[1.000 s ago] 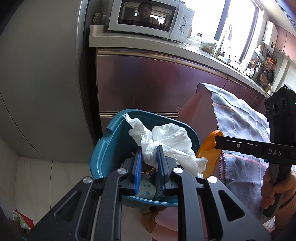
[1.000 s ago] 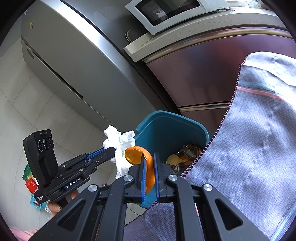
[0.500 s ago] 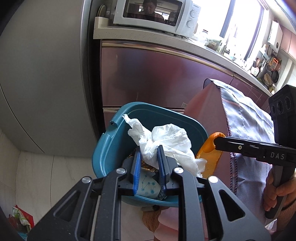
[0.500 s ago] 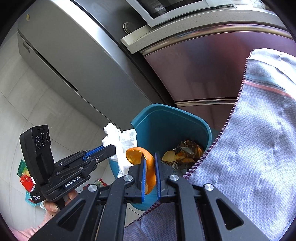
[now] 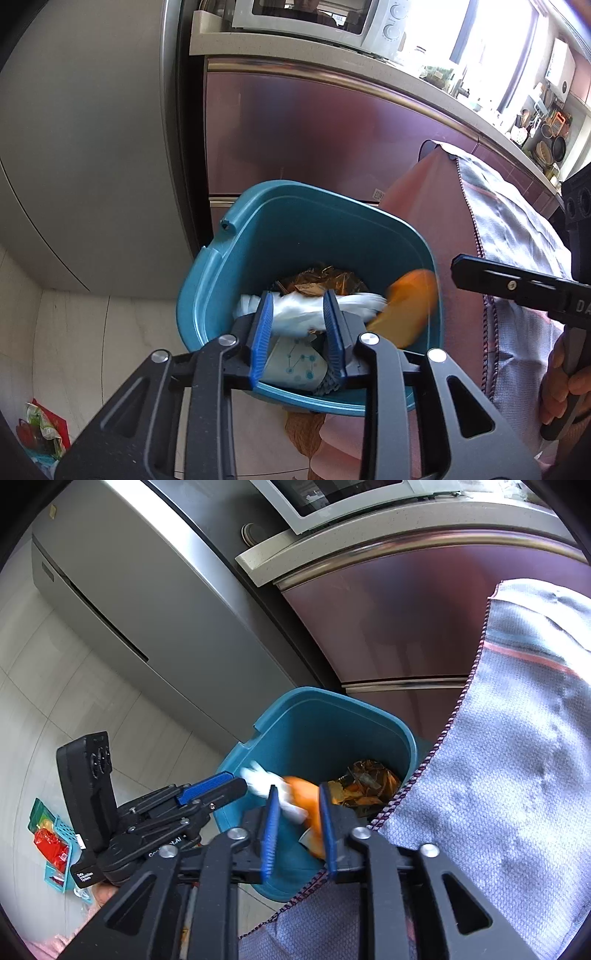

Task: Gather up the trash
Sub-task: 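Open both tools to drop the tissue and peel into the bin, then move both tools back over the table toward the foam net and cup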

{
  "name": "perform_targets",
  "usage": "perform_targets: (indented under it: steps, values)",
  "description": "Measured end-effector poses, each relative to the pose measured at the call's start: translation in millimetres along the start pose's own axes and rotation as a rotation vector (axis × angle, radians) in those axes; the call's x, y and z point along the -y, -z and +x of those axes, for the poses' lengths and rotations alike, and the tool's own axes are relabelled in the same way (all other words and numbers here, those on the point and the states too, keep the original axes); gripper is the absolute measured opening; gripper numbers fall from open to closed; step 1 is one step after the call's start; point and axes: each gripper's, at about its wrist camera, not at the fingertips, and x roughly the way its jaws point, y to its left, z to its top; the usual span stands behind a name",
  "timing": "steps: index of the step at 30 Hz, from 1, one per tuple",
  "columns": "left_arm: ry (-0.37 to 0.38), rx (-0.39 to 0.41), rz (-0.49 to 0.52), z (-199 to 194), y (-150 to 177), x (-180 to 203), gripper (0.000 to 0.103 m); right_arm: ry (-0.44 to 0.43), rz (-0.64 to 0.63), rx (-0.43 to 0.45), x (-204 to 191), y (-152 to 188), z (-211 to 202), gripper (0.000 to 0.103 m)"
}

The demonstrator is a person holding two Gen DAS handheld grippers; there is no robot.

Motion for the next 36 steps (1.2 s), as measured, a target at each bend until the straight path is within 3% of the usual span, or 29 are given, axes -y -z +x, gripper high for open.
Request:
perform_targets:
  steps: [7,14,18,22,30,36]
  values:
    - [0.011,0.013,0.011,-3.3,2.6,6.1,0.028,-0.011,0.005,0.012,4.0,4.9,-7.5,0.028]
    - [0.071,0.096,0.055,-32.4,1.5,25.2,0.033,-0.034,-0.019,0.050,1.7,12.0,-25.2,0.033]
    - [0.130,0.157,0.093,-53.1,1.2,44.2,0.040,-0.044,-0.047,0.094,0.0,21.8,-51.5,0.035]
    - [0.201,0.197,0.145,-70.0,1.8,70.8,0.050,-0.027,-0.074,0.161,3.4,35.2,-88.0,0.044]
    - [0.347,0.220,0.255,-83.6,1.2,141.0,0.065,0.105,-0.042,0.296,39.6,75.5,-172.5,0.055]
    - [0.426,0.195,0.347,-79.6,5.6,207.0,0.069,0.219,0.059,0.381,84.8,108.2,-232.8,0.057]
